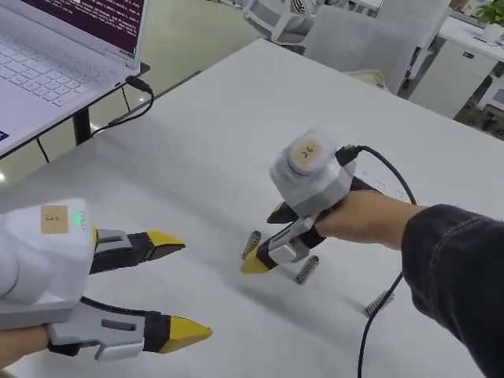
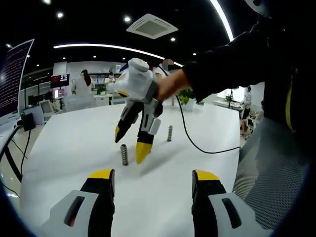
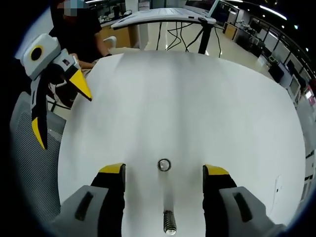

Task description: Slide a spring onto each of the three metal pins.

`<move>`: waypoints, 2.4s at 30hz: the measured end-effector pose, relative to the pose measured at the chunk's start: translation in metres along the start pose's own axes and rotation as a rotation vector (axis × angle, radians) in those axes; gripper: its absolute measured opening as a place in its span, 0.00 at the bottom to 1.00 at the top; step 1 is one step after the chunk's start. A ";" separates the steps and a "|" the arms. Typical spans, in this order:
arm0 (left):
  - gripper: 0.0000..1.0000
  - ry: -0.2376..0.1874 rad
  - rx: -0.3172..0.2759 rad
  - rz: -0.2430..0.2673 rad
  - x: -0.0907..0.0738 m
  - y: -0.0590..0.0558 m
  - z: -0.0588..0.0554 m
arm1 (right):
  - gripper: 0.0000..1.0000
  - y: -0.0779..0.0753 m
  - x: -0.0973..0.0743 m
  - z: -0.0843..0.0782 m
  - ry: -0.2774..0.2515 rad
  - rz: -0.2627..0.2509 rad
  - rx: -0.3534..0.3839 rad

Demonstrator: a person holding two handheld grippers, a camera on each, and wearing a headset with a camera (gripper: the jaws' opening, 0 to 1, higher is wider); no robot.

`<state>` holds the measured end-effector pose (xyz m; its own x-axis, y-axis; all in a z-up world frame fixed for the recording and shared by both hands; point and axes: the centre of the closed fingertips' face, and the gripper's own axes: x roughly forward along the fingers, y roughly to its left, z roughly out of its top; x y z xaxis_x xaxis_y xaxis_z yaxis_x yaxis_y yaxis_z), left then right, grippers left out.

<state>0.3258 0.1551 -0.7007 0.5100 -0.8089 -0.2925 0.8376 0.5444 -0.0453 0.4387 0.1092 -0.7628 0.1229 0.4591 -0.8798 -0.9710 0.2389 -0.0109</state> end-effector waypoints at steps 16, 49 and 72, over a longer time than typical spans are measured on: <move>0.60 0.004 0.009 0.003 0.001 -0.001 0.009 | 0.89 -0.001 -0.016 0.006 -0.150 -0.061 0.040; 0.60 0.012 0.037 -0.016 0.010 -0.011 0.031 | 0.94 0.004 -0.102 -0.005 -0.324 -0.213 0.061; 0.61 0.008 0.055 -0.066 0.022 -0.029 0.045 | 0.94 0.026 -0.151 -0.072 -0.416 -0.340 0.207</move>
<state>0.3216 0.1117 -0.6631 0.4516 -0.8410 -0.2979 0.8792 0.4763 -0.0120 0.3804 -0.0152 -0.6647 0.5317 0.6152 -0.5821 -0.8079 0.5747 -0.1306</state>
